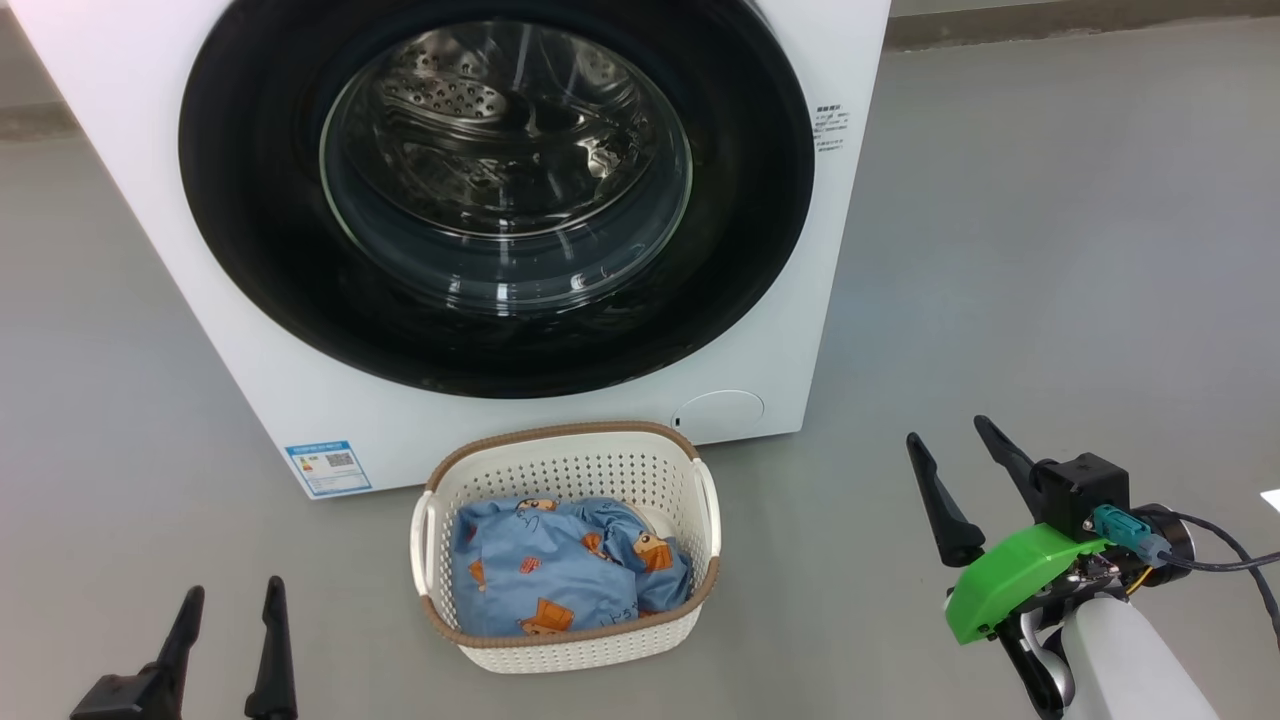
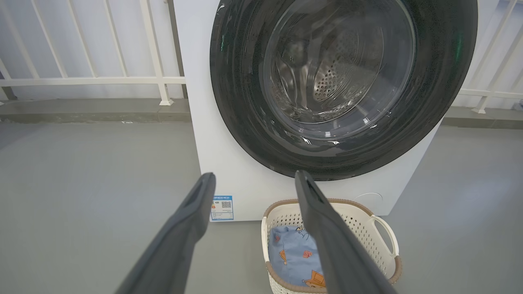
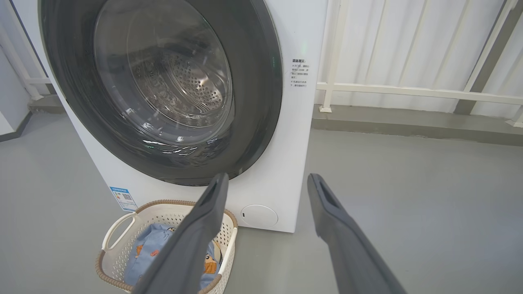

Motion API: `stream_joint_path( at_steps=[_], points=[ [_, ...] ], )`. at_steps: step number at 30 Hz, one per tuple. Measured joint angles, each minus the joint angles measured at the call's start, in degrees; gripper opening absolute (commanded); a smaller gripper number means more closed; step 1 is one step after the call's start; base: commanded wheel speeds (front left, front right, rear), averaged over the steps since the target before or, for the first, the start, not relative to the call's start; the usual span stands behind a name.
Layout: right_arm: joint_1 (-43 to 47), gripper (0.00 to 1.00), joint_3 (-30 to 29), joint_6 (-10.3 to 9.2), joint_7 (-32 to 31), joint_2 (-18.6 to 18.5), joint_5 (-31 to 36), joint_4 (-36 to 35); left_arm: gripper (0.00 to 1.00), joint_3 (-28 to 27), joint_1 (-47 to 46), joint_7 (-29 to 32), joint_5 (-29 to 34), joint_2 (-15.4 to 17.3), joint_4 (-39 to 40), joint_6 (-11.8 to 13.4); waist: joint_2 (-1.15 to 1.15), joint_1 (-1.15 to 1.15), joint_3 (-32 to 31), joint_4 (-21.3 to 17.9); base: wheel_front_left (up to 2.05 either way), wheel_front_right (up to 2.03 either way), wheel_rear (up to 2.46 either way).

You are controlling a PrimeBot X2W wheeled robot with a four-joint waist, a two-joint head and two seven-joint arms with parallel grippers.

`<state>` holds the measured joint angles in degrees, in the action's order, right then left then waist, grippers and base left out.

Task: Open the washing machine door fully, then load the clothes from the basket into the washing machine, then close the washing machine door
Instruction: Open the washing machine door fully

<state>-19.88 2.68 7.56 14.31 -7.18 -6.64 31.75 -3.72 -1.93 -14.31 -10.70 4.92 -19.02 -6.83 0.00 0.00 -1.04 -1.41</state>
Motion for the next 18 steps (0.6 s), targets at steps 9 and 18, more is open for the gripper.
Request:
stream_joint_path(
  at_steps=[9, 18],
  points=[
    [0.0, 1.00, 0.0, 0.00, 0.0, 0.0, 0.0, -0.5, 1.00, 0.0, 0.0, 0.0, 0.0, 0.1, 0.1, -0.1, 0.00, 0.00, 0.0, 0.1, 0.38, 0.37, -0.75],
    [0.1, 1.00, -0.3, 0.00, 0.0, -0.2, 0.0, -1.1, 1.00, -0.1, 0.0, 0.0, 0.5, 0.0, 0.3, -0.5, 0.00, 0.00, 0.1, 0.4, 0.42, 0.42, -0.83]
  ],
)
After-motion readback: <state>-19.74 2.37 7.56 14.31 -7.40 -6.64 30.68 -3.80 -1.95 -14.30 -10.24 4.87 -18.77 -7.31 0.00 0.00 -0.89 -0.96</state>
